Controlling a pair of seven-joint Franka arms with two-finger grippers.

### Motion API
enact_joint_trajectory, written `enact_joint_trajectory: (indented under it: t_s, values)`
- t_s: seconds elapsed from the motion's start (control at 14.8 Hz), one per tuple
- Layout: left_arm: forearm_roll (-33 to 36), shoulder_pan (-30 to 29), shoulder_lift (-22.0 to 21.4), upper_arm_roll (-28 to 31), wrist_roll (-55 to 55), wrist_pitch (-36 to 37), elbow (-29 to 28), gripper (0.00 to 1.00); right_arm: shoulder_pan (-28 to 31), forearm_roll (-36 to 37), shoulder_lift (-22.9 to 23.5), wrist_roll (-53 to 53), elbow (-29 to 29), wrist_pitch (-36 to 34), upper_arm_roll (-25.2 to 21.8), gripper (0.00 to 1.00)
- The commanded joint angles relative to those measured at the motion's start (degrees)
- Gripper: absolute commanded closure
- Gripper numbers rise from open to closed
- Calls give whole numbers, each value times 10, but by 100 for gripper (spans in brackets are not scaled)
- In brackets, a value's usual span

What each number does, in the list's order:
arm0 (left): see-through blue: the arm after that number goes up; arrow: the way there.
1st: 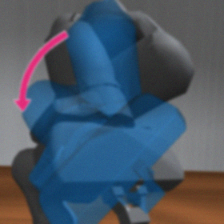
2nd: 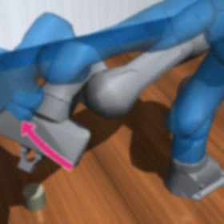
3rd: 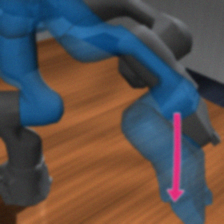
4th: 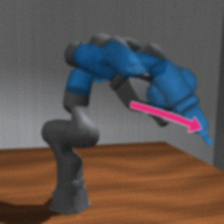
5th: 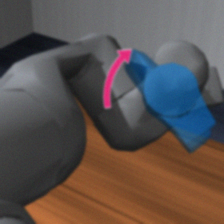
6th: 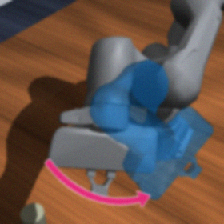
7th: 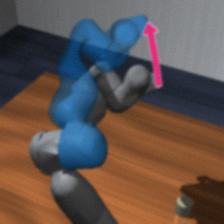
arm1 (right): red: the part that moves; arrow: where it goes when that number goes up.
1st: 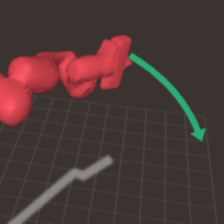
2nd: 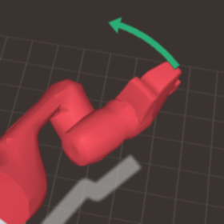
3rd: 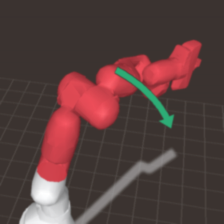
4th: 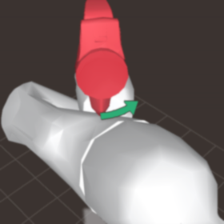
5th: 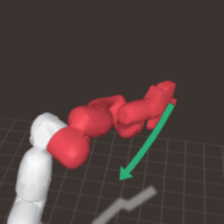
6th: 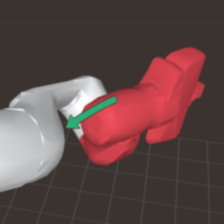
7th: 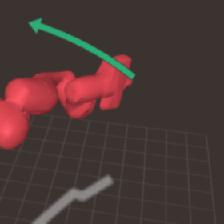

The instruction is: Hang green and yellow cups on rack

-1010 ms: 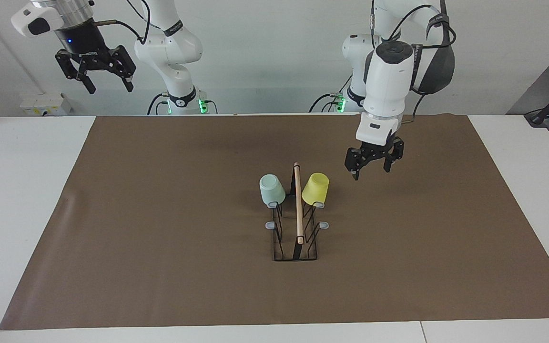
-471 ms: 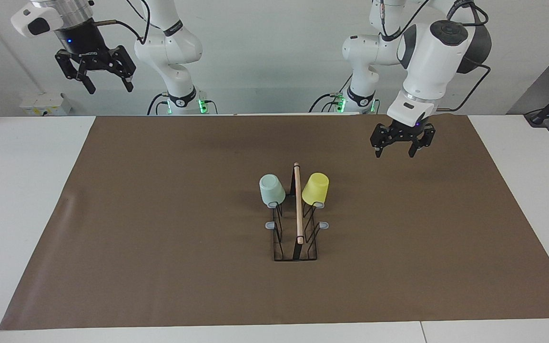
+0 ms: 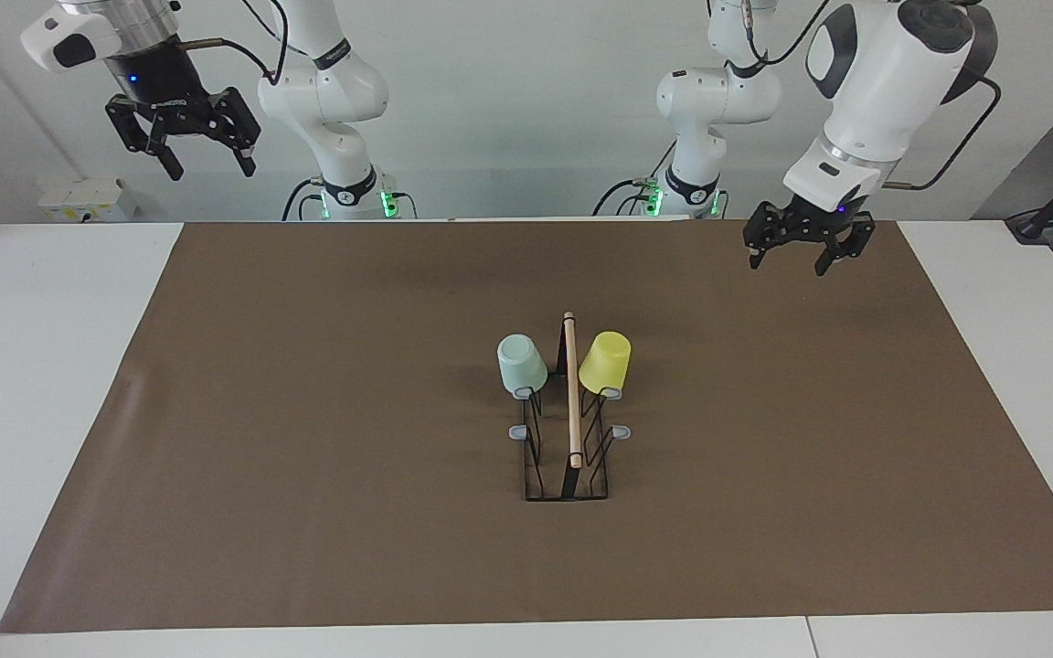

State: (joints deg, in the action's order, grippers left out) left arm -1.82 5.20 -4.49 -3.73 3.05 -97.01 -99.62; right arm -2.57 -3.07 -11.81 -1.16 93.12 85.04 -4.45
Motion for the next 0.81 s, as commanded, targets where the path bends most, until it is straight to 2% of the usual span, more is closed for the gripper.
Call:
enact_joint_trajectory:
  t_s: [0.0, 0.13, 0.27, 0.4, 0.74]
  values:
    - [-10, -27, 19, -12, 20, 54, 65, 0, 14, 7, 0, -8, -1, 20, -4, 0]
    - [-11, -34, 28, -12, 22, 81, 88, 0, 15, 18, 27, -8, -11, -8, -3, 0]
    - [-27, -35, 33, -12, 22, 110, 112, 0, 7, 38, 65, -8, -55, -35, 1, 0]
    - [-28, -36, 24, -10, 32, 115, 109, 0, 11, 32, 122, -8, -114, -61, 2, 0]
    - [-21, -38, 4, -6, 40, 111, 68, 0, 6, 27, 96, -8, -66, -58, 3, 0]
